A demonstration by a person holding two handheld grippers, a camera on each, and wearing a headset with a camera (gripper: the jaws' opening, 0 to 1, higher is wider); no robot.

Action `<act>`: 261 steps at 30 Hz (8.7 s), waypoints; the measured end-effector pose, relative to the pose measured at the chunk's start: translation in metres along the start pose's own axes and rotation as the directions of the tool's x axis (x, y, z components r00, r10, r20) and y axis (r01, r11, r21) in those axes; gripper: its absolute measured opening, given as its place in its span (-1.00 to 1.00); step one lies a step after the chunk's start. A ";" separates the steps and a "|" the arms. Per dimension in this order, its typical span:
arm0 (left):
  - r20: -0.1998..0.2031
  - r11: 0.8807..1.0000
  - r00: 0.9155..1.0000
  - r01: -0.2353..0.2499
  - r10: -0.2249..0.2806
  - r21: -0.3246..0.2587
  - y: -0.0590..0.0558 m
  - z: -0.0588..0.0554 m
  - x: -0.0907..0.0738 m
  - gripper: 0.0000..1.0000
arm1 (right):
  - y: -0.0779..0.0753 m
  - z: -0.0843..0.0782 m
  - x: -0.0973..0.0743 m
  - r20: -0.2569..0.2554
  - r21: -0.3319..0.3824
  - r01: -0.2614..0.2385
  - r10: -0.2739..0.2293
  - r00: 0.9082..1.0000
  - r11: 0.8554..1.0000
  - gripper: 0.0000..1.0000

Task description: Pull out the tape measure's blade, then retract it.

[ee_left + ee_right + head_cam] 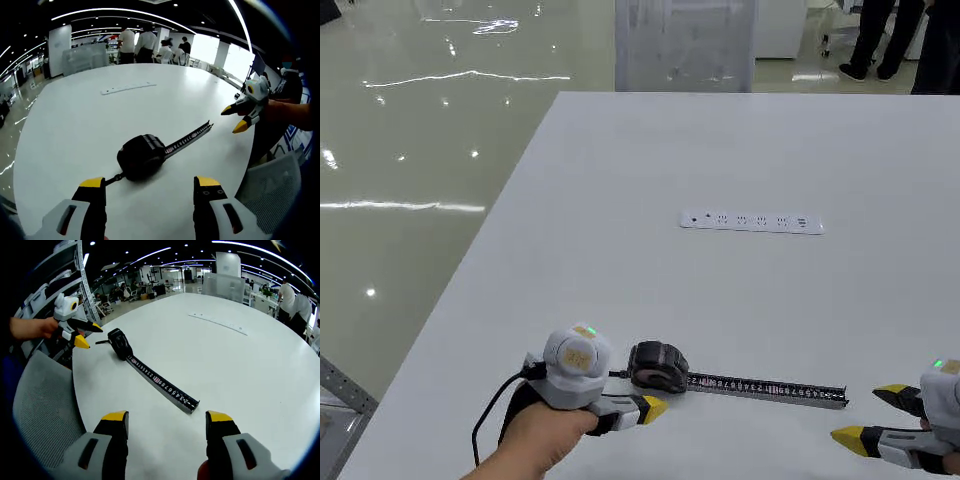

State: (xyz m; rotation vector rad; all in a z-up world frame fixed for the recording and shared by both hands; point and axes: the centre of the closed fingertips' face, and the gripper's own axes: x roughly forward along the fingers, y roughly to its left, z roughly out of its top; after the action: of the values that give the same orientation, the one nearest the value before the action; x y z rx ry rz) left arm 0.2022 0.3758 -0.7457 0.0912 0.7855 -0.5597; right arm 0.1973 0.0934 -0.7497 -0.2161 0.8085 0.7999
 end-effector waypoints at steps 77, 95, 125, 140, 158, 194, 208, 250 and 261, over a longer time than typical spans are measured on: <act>0.004 0.971 0.985 -0.171 0.174 -0.167 -0.028 -0.017 -0.162 1.00 | 0.119 0.025 -0.139 0.024 0.107 0.117 -0.121 0.992 0.987 1.00; -0.003 0.969 0.981 -0.192 0.194 -0.155 -0.030 -0.013 -0.137 1.00 | 0.111 0.018 -0.130 0.008 0.086 0.100 -0.101 0.995 0.991 1.00; -0.026 0.959 0.975 -0.222 0.221 -0.175 -0.035 0.008 -0.066 0.95 | 0.062 0.013 -0.091 -0.044 0.006 0.045 -0.045 0.998 0.999 0.89; -0.037 0.951 0.977 -0.212 0.209 -0.224 -0.024 0.019 -0.021 0.92 | 0.032 0.010 -0.049 -0.108 -0.145 -0.046 0.030 0.994 0.988 0.77; -0.044 0.934 0.968 -0.249 0.247 -0.256 0.003 0.021 0.014 0.81 | -0.004 0.000 -0.003 -0.228 -0.267 -0.163 0.102 0.968 0.950 0.64; -0.112 0.903 0.958 -0.287 0.265 -0.321 0.021 0.013 0.070 0.59 | -0.034 -0.012 0.059 -0.395 -0.465 -0.413 0.235 0.888 0.783 -0.01; -0.117 0.899 0.952 -0.307 0.284 -0.313 0.027 0.013 0.078 0.47 | -0.040 -0.019 0.065 -0.422 -0.527 -0.456 0.245 0.873 0.717 -0.40; -0.030 0.891 0.941 -0.328 0.336 -0.313 0.022 0.012 0.085 0.27 | -0.045 -0.022 0.069 -0.440 -0.559 -0.477 0.245 0.864 0.678 -0.75; -0.018 0.898 0.940 -0.331 0.341 -0.289 0.023 0.012 0.084 0.22 | -0.044 -0.022 0.070 -0.439 -0.558 -0.474 0.243 0.865 0.681 -0.76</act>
State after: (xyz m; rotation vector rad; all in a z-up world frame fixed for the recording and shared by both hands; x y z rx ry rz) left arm 0.2700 0.3546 -0.7981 -0.0521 0.7903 -0.1139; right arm 0.2456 0.0916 -0.8197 -0.8632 0.8726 1.4551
